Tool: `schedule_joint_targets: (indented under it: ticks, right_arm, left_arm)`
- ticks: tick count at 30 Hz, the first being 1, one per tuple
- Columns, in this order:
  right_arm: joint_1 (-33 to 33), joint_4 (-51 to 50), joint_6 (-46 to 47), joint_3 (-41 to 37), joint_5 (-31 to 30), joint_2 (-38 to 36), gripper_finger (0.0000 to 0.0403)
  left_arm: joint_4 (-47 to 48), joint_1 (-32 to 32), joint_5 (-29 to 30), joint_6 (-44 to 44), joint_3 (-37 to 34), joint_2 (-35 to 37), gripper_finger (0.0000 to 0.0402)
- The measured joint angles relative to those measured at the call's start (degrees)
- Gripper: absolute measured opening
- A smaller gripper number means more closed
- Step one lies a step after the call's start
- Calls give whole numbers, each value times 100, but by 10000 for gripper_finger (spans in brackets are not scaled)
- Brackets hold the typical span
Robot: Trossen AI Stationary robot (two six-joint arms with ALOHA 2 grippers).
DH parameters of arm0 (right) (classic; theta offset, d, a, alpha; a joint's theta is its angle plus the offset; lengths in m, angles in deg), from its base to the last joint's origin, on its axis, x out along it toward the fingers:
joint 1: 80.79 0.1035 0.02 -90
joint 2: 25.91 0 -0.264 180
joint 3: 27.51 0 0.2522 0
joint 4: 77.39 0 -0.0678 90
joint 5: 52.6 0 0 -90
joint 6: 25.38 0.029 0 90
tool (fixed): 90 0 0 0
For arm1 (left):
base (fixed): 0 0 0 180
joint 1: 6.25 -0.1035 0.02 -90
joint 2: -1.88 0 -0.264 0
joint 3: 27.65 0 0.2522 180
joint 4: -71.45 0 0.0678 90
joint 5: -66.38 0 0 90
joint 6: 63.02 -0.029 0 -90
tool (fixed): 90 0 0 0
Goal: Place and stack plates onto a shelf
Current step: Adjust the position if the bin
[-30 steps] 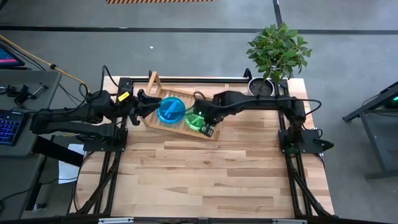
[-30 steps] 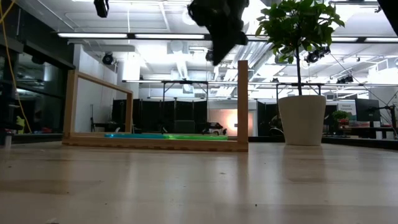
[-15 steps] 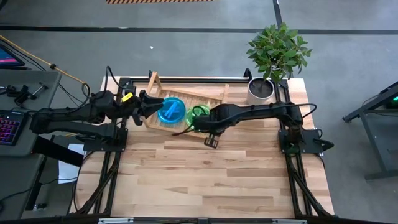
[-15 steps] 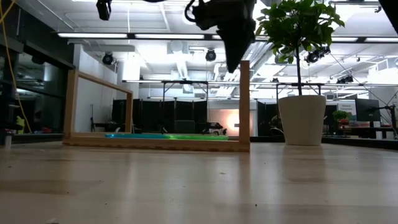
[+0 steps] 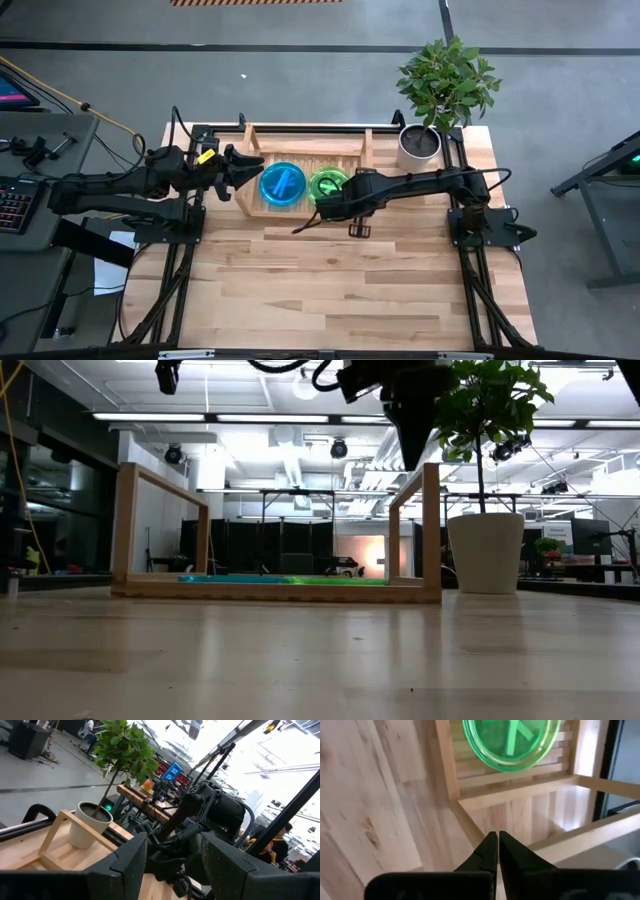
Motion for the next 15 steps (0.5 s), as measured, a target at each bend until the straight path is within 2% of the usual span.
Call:
schedule_joint_targets:
  ticks: [8,15]
  right_arm:
    - [-27,83,-158,1,-241,-143,0]
    - [187,158,44,-50,-697,-933,0]
  left_arm:
    - [2,0,1,-4,0,2,172]
    - [1,0,1,-11,0,1,172]
